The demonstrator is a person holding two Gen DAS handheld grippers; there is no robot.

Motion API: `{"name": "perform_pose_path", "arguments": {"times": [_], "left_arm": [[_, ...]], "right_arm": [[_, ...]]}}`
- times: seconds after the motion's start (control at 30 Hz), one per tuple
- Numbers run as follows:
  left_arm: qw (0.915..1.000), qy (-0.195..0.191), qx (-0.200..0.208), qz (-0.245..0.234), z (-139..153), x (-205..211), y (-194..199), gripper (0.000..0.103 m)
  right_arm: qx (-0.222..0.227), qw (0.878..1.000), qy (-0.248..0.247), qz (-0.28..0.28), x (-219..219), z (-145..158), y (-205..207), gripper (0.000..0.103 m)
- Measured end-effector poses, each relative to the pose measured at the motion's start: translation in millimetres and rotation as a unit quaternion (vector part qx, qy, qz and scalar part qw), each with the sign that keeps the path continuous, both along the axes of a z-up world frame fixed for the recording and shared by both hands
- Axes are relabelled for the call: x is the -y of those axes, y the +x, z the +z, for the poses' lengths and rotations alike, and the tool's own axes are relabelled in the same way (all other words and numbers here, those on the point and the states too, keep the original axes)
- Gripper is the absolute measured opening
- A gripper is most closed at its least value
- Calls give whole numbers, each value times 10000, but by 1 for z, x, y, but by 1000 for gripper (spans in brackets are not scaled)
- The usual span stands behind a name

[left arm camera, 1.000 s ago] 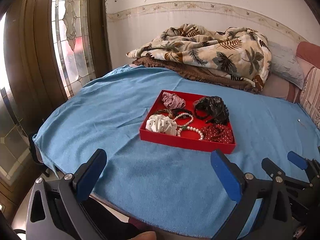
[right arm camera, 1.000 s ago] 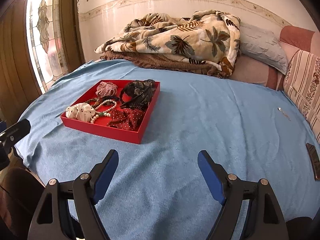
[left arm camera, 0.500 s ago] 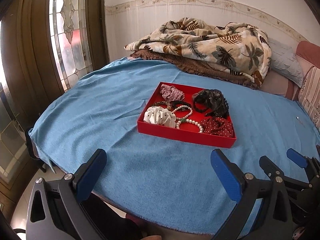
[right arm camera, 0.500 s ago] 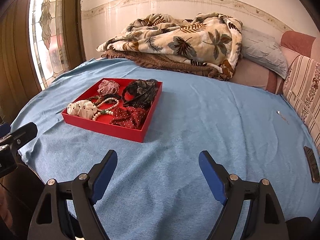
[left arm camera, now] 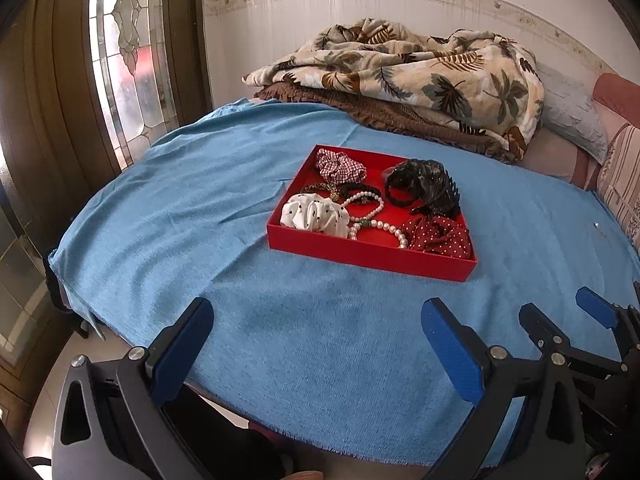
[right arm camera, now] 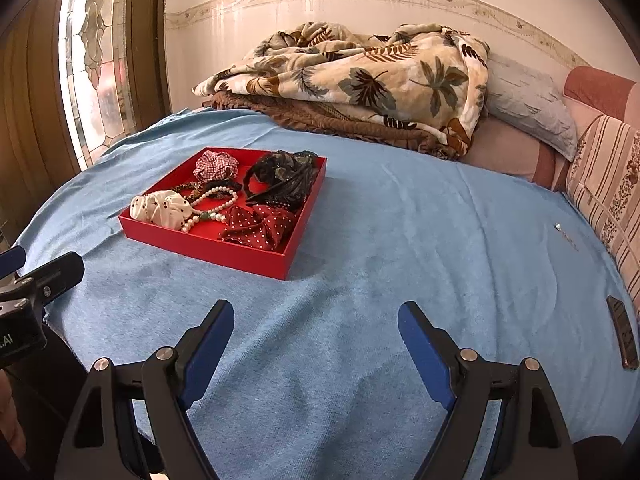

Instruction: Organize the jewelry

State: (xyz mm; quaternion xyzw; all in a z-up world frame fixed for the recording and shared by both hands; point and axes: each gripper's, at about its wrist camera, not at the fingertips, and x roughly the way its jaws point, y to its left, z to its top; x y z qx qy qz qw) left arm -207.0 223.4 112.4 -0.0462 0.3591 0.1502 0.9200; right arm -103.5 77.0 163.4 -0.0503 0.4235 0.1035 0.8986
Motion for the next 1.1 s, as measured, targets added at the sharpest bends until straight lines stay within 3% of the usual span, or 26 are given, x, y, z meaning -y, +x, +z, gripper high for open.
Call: {"name": "perform_pose_path", "arguments": {"times": [1.1], "left_arm": [[9994,-199,-275,-22,-21,-12,9,103]], "right_arm": [[-127,9992,-220,316,-23,-14,-1,88]]}}
